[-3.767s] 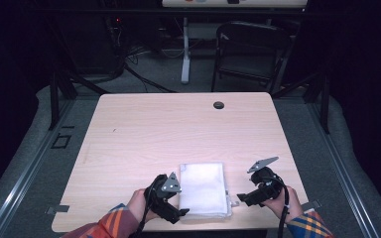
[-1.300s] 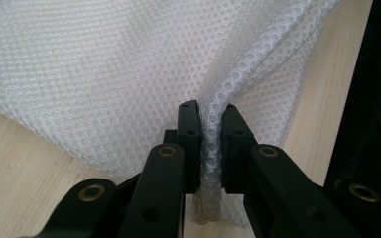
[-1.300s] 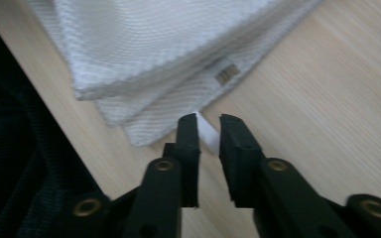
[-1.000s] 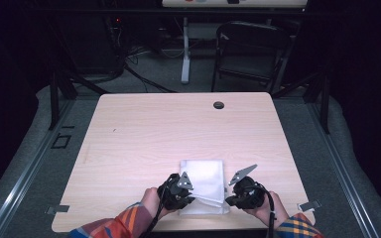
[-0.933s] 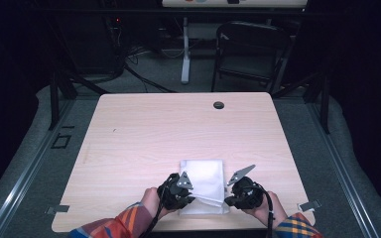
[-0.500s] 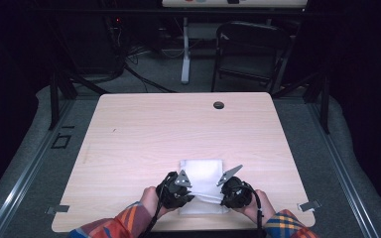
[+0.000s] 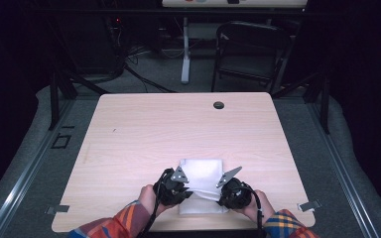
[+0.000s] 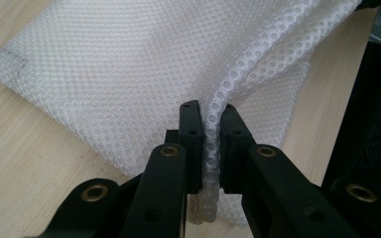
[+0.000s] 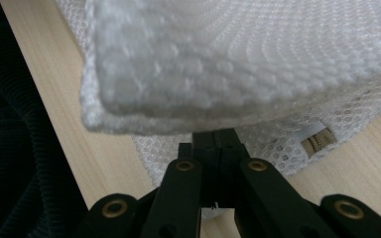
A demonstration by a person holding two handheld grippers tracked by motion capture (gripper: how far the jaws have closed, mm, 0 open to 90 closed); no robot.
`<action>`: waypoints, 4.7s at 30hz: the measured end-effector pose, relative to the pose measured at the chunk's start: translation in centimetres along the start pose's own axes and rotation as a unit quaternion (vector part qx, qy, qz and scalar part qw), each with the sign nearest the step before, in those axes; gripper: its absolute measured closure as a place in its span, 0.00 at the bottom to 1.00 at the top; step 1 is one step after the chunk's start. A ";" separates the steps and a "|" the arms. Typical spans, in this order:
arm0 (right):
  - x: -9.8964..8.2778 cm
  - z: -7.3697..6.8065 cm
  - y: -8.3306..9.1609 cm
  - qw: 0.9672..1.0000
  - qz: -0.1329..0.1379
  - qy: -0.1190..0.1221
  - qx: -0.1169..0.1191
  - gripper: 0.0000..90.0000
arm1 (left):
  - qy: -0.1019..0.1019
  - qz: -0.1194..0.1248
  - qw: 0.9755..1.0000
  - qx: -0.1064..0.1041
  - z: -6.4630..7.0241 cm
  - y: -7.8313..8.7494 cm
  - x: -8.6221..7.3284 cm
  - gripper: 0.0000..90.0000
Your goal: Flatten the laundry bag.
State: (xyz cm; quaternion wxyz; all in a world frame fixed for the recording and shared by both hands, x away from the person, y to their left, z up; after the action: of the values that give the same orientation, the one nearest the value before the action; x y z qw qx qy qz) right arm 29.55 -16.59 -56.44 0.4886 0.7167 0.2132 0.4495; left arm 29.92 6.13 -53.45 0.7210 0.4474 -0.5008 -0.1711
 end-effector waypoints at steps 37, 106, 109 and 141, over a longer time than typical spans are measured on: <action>0.1 -0.6 -0.1 0.999 0.001 0.036 -0.019 1.00 | 0.034 0.053 0.995 0.079 -4.3 4.6 4.1 0.93; 1.3 0.5 -0.5 0.999 0.001 0.018 -0.026 1.00 | 0.093 0.056 0.964 0.243 -17.3 -3.7 15.5 0.34; 1.3 0.5 -0.5 1.000 0.002 0.014 -0.027 1.00 | 0.100 0.053 0.964 0.242 -17.8 -3.4 15.5 0.25; 1.3 2.4 2.2 0.995 0.046 -0.066 -0.052 0.31 | 0.058 0.033 0.991 0.112 -10.1 -1.3 9.5 0.13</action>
State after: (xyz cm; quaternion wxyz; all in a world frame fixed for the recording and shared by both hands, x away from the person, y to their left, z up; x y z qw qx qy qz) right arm 31.92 -17.79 -54.22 0.5169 0.7277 0.1240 0.4335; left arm 43.23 3.63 -50.06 0.6993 0.5176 -0.4889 -0.0639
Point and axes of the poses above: each handheld gripper's, and its own axes: y roughly backward along the jaws, x roughly out of its top, z roughly to its right, the point moved 1 cm from there along -y, roughly forward along the jaws, and after that the axes turned 2 degrees about -z, right-handed, at the moved point
